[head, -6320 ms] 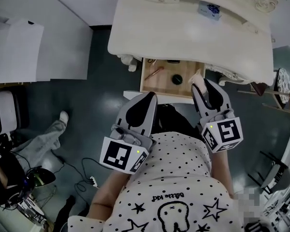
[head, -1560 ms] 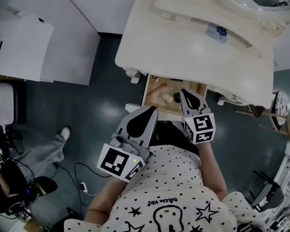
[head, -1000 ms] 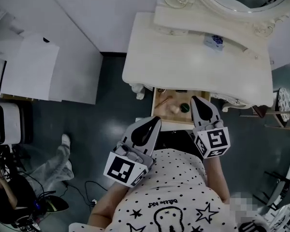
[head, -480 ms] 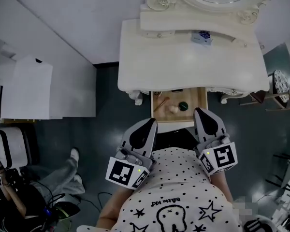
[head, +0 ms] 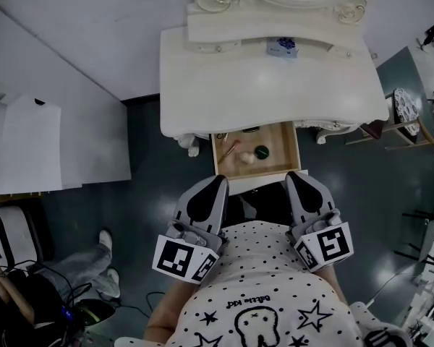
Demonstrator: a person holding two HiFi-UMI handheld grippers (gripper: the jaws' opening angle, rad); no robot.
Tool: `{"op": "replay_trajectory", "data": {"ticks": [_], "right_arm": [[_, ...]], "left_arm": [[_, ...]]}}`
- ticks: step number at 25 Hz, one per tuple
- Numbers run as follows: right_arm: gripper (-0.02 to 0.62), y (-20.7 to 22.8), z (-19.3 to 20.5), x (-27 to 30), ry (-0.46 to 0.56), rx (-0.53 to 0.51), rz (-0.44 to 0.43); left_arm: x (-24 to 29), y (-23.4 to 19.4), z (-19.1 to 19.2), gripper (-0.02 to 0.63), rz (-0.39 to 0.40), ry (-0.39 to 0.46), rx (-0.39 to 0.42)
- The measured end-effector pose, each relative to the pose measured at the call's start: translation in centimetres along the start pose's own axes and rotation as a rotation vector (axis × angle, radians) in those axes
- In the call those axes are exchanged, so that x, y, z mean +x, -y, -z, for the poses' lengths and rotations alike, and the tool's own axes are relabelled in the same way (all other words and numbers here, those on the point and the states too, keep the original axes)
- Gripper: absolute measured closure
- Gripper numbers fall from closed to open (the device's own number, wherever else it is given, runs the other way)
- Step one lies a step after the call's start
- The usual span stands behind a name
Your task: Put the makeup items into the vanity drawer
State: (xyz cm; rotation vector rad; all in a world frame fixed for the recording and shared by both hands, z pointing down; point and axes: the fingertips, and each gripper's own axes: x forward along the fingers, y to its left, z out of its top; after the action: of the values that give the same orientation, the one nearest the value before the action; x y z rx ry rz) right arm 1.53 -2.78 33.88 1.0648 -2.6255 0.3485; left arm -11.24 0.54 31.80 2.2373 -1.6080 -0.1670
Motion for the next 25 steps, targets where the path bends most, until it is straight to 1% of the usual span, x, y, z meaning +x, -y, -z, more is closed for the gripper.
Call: {"op": "replay_trajectory", "data": {"ticks": [3, 6, 11, 14, 19, 25], "right_arm": [[0.588, -0.1, 0.5, 0.1, -0.026, -0.007, -0.002], [0.588, -0.5, 0.9, 0.7, -0.038, -0.004, -0.023], [0.588, -1.6, 0.7, 2.1, -0.043, -0.020, -0.081], [0.588, -1.7, 0.5, 2.5, -0.048, -0.019, -0.098], [0.588, -1.1, 0.7, 2.9, -0.051, 0.002, -0.086], [0.588, -0.1, 0.7, 3.3, -0.053, 0.003, -0.069]], "left_arm": [[0.0, 0.2, 0.1, 0.609, -0.001, 0.003, 0.000], [-0.4, 0.2, 0.2, 0.609, -0.009, 0.001, 0.010], [-1.3, -0.6, 0.2, 0.609, -0.052, 0.014, 0.011], [-1.3, -1.0, -0.2, 0.609, -0.071, 0.020, 0.007], [-0.6, -0.9, 0.0, 0.609, -0.055, 0.010, 0.009], [0.2, -1.1, -0.2, 0.610, -0.062, 0.010, 0.020]]}}
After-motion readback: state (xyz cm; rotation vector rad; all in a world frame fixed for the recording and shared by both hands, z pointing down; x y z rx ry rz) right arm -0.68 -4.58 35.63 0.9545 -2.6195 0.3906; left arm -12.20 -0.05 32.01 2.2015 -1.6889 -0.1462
